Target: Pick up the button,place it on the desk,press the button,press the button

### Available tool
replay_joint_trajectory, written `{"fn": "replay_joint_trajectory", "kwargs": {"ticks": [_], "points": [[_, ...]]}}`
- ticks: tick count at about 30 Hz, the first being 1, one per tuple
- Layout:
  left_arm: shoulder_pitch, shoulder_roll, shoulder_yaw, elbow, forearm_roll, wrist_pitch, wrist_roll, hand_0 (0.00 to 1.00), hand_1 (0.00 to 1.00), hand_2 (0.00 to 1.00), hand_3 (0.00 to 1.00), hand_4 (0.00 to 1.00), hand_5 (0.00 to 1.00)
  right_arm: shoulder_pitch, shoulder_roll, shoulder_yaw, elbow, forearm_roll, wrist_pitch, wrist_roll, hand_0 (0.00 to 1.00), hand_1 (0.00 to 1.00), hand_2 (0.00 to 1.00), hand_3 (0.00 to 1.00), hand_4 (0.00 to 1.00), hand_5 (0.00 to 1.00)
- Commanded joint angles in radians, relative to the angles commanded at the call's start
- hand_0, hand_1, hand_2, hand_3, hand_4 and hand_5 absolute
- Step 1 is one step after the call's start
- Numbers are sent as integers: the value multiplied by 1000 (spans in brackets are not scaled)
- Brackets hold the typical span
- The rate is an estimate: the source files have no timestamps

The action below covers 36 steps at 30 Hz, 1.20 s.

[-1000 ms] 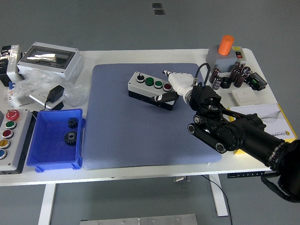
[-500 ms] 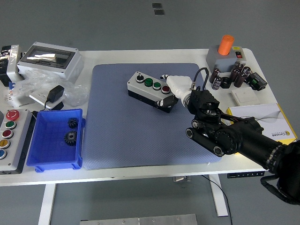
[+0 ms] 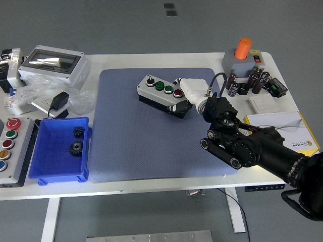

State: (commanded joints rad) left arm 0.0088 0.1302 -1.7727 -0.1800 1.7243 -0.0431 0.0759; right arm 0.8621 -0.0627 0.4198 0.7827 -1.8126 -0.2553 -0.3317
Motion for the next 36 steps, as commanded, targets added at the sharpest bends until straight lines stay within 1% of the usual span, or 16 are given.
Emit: {"fn": "replay_joint_trajectory", "kwargs": {"ticks": [5, 6, 8, 11, 12, 16, 17, 18, 21, 23, 24, 26, 29, 30, 35, 36], "points": [[1, -1, 0, 0, -2, 2, -2, 731, 734, 619, 647, 578, 192, -5, -15, 1, 27, 10, -13, 26, 119, 339, 354, 504, 641, 2], [1, -1, 0, 0, -3, 3, -3, 731, 734, 620, 647, 576, 190, -7, -19, 2, 34, 13, -15, 32, 120, 330, 318, 390, 591, 2], [2, -2, 0, 0, -4, 4, -3, 731, 734, 620, 647, 576, 190, -11, -33, 6, 59, 21, -19, 48, 120, 330, 318, 390, 591, 2], [5, -3, -2, 0, -4, 5, -4, 731, 734, 620, 647, 576, 190, -23, -67, 20, 117, 40, -28, 84, 120, 330, 318, 390, 591, 2], [6, -4, -2, 0, -4, 5, -4, 731, 734, 621, 648, 578, 192, -26, -78, 25, 135, 46, -29, 95, 118, 335, 320, 394, 539, 2], [9, -6, -3, 0, -5, 6, -4, 731, 734, 621, 648, 578, 192, -39, -130, 32, 213, 72, -24, 163, 118, 335, 320, 394, 539, 2], [10, -6, -3, 0, -5, 6, -5, 731, 734, 621, 648, 578, 192, -42, -150, 28, 237, 77, -18, 189, 118, 335, 320, 394, 539, 2], [10, -7, -2, 0, -6, 6, -5, 732, 735, 622, 649, 582, 200, -44, -165, 23, 255, 81, -14, 210, 125, 342, 318, 395, 515, 2], [11, -8, -2, 0, -8, 7, -5, 732, 735, 622, 649, 582, 200, -55, -212, -3, 313, 76, -11, 276, 125, 342, 318, 395, 515, 2], [12, -9, -2, 0, -9, 7, -5, 732, 735, 622, 649, 582, 200, -67, -239, -17, 347, 62, -8, 314, 125, 342, 318, 395, 515, 2], [13, -9, -2, 0, -10, 7, -5, 731, 735, 623, 649, 583, 200, -74, -250, -24, 362, 54, -6, 330, 129, 343, 317, 398, 499, 2], [14, -9, -1, 0, -11, 8, -5, 731, 735, 623, 649, 583, 200, -84, -268, -42, 384, 39, -8, 349, 129, 343, 317, 398, 499, 2], [14, -8, -1, 0, -13, 8, -5, 731, 735, 623, 649, 583, 200, -94, -278, -76, 397, 28, -23, 360, 129, 343, 317, 398, 499, 2], [15, -8, -1, 0, -12, 8, -5, 731, 735, 623, 650, 585, 210, -96, -278, -82, 394, 25, -26, 362, 135, 345, 318, 400, 475, 2], [13, -9, -1, 0, -10, 7, -6, 731, 735, 623, 650, 585, 210, -99, -265, -91, 359, 15, -43, 374, 135, 345, 318, 400, 475, 2], [13, -9, 0, 0, -10, 7, -6, 732, 735, 625, 650, 589, 221, -99, -264, -93, 353, 15, -45, 376, 151, 356, 323, 404, 472, 2]]}}
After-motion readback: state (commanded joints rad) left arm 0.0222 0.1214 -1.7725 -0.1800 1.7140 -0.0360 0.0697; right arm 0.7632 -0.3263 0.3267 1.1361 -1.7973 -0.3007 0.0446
